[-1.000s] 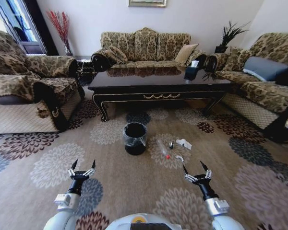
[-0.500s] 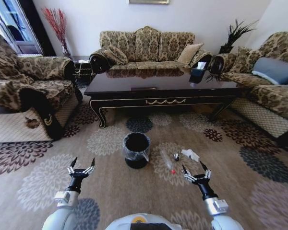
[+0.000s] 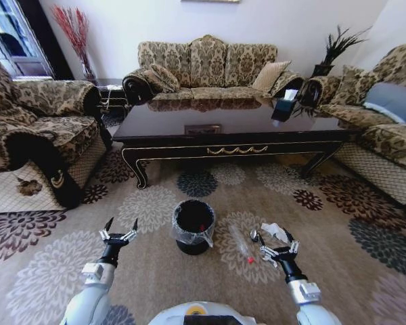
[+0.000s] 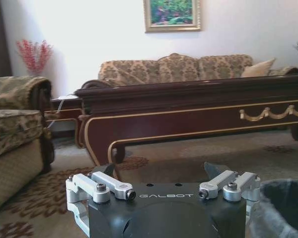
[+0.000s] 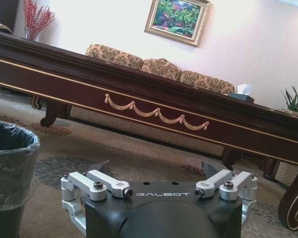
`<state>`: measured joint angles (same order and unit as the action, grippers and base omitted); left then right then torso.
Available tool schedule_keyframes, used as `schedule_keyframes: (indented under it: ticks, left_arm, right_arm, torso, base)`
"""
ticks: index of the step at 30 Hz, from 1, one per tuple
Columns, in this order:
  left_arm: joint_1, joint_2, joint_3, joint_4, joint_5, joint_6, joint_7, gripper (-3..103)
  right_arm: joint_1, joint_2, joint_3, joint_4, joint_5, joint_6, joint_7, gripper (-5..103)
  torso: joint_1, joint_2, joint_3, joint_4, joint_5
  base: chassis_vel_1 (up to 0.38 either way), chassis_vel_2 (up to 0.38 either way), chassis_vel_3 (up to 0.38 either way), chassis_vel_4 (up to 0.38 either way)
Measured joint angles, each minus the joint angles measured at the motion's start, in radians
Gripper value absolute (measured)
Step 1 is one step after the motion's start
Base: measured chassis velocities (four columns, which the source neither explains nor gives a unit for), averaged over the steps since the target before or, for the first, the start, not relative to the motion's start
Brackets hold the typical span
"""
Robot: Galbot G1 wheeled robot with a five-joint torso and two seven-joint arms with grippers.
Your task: Move to the front of the table and pick up the trash from the floor, then place it into the trash bin.
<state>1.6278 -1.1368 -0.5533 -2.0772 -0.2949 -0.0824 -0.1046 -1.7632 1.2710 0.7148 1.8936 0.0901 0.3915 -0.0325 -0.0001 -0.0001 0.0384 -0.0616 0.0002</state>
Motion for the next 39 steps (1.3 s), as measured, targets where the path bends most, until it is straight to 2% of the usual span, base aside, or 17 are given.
schedule_keyframes:
  ticks: [2,4,5,7,8,9,12,15,18,19,23,25,27,31,33,37,39]
  left_arm:
    - [-0.038,0.028,0.049,-0.018,-0.007,0.055,-0.013,100]
    - [-0.11,0.099,0.128,-0.048,-0.049,0.181,-0.057,100]
    - [-0.11,0.099,0.128,-0.048,-0.049,0.181,-0.057,100]
    - [-0.129,0.14,0.15,-0.064,-0.085,0.229,-0.079,100]
    - [-0.138,0.19,0.161,-0.083,-0.134,0.267,-0.102,100]
    - [-0.15,0.223,0.168,-0.09,-0.164,0.282,-0.109,100]
    - [-0.181,0.284,0.188,-0.092,-0.205,0.297,-0.114,100]
    - [-0.266,0.369,0.246,-0.09,-0.294,0.323,-0.133,100]
    - [-0.312,0.388,0.28,-0.082,-0.333,0.337,-0.144,100]
    - [-0.386,0.404,0.331,-0.06,-0.385,0.356,-0.163,100]
    - [-0.498,0.411,0.424,-0.013,-0.463,0.395,-0.204,100]
    - [-0.593,0.407,0.497,0.015,-0.56,0.465,-0.268,100]
    - [-0.614,0.404,0.515,0.019,-0.589,0.488,-0.286,100]
    - [-0.724,0.376,0.599,0.042,-0.746,0.605,-0.396,100]
    - [-0.743,0.366,0.612,0.046,-0.777,0.622,-0.419,100]
    - [-0.803,0.32,0.648,0.057,-0.923,0.682,-0.527,100]
    - [-0.815,0.306,0.654,0.06,-0.96,0.698,-0.554,100]
  right_arm:
    - [0.0,0.0,-0.001,0.001,0.0,0.0,0.0,100]
    - [0.003,-0.003,-0.005,0.003,0.001,0.001,0.0,100]
    - [0.003,-0.003,-0.005,0.003,0.001,0.001,0.0,100]
    - [0.015,-0.012,-0.016,0.003,0.003,0.0,0.002,100]
    - [0.03,-0.025,-0.033,-0.002,0.007,-0.004,0.005,100]
    - [0.033,-0.03,-0.038,-0.005,0.008,-0.005,0.006,100]
    - [0.029,-0.029,-0.038,-0.012,0.008,-0.004,0.006,100]
    - [0.023,-0.024,-0.034,-0.016,0.008,-0.003,0.007,100]
    - [0.026,-0.024,-0.034,-0.016,0.009,-0.003,0.009,100]
    - [0.033,-0.024,-0.038,-0.016,0.01,-0.006,0.013,100]
    - [0.04,-0.024,-0.045,-0.015,0.013,-0.013,0.019,100]
    - [0.041,-0.019,-0.047,-0.015,0.013,-0.018,0.023,100]
    - [0.04,-0.017,-0.047,-0.015,0.013,-0.018,0.024,100]
    - [0.033,-0.013,-0.04,-0.023,0.012,-0.019,0.025,100]
    - [0.034,-0.013,-0.039,-0.024,0.012,-0.019,0.026,100]
    - [0.037,-0.011,-0.041,-0.028,0.011,-0.019,0.028,100]
    - [0.039,-0.011,-0.042,-0.029,0.011,-0.019,0.028,100]
  torso:
    - [0.0,0.0,0.0,-0.0001,-0.0003]
    - [0.0,0.0,0.0,-0.0009,-0.0004]
    - [0.0,0.0,0.0,-0.0009,-0.0004]
    - [0.0,0.0,0.0,-0.0011,-0.0004]
    - [0.0,0.0,0.0,0.0003,-0.0002]
    - [0.0,0.0,0.0,0.0011,-0.0001]
    - [0.0,0.0,0.0,0.0002,-0.0003]
    - [0.0,0.0,0.0,-0.0007,-0.0001]
    - [0.0,0.0,0.0,-0.0003,-0.0004]
    - [0.0,0.0,0.0,0.0,-0.0002]
    - [0.0,0.0,0.0,-0.0002,-0.0005]
    - [0.0,0.0,0.0,-0.0005,0.0]
    - [0.0,0.0,0.0,-0.0003,-0.0001]
    - [0.0,0.0,0.0,-0.0004,-0.0001]
    - [0.0,0.0,0.0,-0.0002,-0.0005]
    - [0.0,0.0,0.0,-0.0002,-0.0002]
    - [0.0,0.0,0.0,-0.0002,-0.0001]
  base:
    - [0.0,0.0,0.0,0.0]
    - [0.0,0.0,0.0,0.0]
    - [0.0,0.0,0.0,0.0]
    - [0.0,0.0,0.0,0.0]
    - [0.0,0.0,0.0,0.0]
    - [0.0,0.0,0.0,0.0]
    - [0.0,0.0,0.0,0.0]
    - [0.0,0.0,0.0,0.0]
    - [0.0,0.0,0.0,0.0]
    - [0.0,0.0,0.0,0.0]
    - [0.0,0.0,0.0,0.0]
    - [0.0,0.0,0.0,0.0]
    - [0.0,0.0,0.0,0.0]
    - [0.0,0.0,0.0,0.0]
    - [0.0,0.0,0.0,0.0]
    - [0.0,0.0,0.0,0.0]
    - [0.0,0.0,0.0,0.0]
